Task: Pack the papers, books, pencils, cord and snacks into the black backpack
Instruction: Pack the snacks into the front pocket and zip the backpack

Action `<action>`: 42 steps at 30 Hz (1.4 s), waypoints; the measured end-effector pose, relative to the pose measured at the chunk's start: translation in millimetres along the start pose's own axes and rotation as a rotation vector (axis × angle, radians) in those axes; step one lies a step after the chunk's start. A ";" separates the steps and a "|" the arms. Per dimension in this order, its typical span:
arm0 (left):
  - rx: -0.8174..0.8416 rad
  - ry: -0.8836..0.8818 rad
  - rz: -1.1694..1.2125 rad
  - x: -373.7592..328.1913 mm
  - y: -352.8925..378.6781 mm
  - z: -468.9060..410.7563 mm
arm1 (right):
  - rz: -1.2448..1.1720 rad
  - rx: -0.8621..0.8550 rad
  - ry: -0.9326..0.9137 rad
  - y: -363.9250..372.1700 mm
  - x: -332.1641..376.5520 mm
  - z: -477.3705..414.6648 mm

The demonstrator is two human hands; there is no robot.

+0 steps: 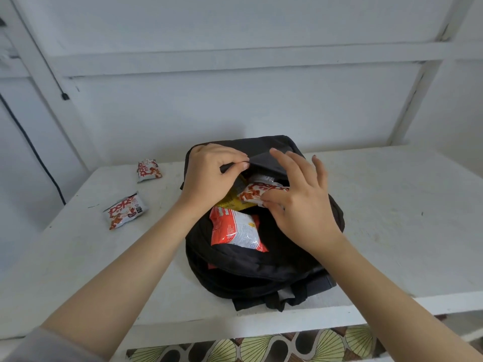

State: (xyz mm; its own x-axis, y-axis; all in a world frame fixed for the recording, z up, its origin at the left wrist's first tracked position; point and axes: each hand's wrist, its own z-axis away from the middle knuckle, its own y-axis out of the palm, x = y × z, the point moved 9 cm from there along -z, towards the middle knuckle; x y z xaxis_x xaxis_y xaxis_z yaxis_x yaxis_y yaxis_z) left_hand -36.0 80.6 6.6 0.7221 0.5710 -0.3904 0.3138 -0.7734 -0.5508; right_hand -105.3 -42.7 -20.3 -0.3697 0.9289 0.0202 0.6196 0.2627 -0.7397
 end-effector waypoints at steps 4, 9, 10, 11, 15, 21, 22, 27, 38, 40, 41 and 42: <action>0.017 0.001 -0.005 -0.4 0.9 0.3 | -0.015 0.001 -0.082 -1.5 9.0 -1.5; 0.037 -0.058 0.032 5.8 2.5 0.9 | 0.041 -0.017 -0.047 5.6 1.9 -2.4; 0.041 -0.079 0.048 7.9 3.2 1.6 | 0.070 -0.017 0.009 8.4 -3.9 -4.0; 0.045 -0.100 0.062 10.0 3.8 2.1 | 0.088 -0.017 0.081 10.1 -10.2 -5.8; 0.068 -0.148 0.092 13.2 7.3 5.3 | -0.077 -0.064 0.209 3.5 -16.7 -4.8; 0.105 -0.195 0.164 16.9 6.7 8.3 | -0.307 0.189 -0.075 8.1 41.3 24.4; 0.109 -0.199 0.168 16.9 6.9 8.8 | -0.271 0.204 -0.089 13.8 44.1 28.6; 0.148 -0.238 0.205 19.7 8.2 11.9 | -0.282 0.086 -0.110 7.8 45.7 28.1; 0.297 -0.464 0.446 30.1 20.6 19.0 | 0.072 -0.070 -0.359 2.0 41.4 12.6; 0.273 -0.500 0.496 30.4 20.5 20.0 | 0.070 -0.094 -0.321 7.5 35.7 7.7; 0.268 -0.506 0.522 30.3 20.9 20.2 | 0.056 -0.121 -0.268 8.5 32.2 3.9; 0.268 -0.503 0.534 29.7 21.3 20.7 | 0.039 -0.151 -0.196 9.0 28.5 -0.3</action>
State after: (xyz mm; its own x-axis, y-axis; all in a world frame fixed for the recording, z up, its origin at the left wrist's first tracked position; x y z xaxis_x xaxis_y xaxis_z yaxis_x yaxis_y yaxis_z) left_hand -20.6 86.8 -32.0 0.3473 0.2459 -0.9049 -0.2035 -0.9222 -0.3287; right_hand -110.0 -13.8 -26.1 -0.4621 0.8744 -0.1483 0.7267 0.2774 -0.6285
